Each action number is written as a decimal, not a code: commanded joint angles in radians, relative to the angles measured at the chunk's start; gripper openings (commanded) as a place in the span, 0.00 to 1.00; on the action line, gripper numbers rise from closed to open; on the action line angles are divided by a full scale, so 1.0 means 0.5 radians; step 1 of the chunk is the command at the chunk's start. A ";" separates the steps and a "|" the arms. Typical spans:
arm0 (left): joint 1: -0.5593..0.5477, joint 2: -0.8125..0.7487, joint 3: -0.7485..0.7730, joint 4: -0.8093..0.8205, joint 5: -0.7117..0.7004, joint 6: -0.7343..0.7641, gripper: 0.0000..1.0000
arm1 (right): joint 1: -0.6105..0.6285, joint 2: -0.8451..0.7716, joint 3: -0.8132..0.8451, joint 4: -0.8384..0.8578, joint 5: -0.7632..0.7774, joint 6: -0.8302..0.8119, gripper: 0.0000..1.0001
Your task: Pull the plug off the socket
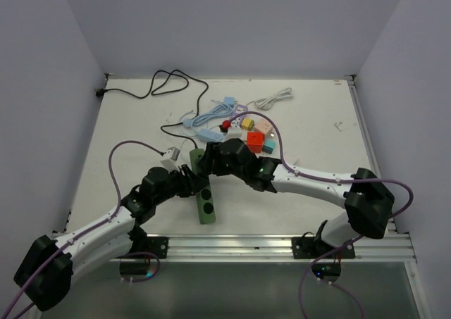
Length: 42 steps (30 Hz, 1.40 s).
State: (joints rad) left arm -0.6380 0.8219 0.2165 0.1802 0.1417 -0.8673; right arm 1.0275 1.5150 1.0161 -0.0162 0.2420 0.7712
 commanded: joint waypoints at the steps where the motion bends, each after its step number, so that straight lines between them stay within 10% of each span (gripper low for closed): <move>1: -0.003 -0.036 -0.007 0.069 -0.013 -0.017 0.36 | 0.010 -0.122 0.014 0.253 0.050 0.068 0.26; 12: 0.006 -0.024 0.021 -0.032 -0.065 -0.192 0.00 | 0.013 -0.247 -0.108 0.318 0.215 -0.033 0.26; 42: 0.104 0.252 0.177 -0.295 -0.019 -0.168 0.00 | -0.211 -0.545 -0.115 0.115 0.099 -0.229 0.24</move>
State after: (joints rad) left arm -0.6285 0.9092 0.2832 0.2440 0.2428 -0.9985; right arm 0.9752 1.3170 0.8917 0.0162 0.2089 0.7273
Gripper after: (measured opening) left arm 0.406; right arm 0.625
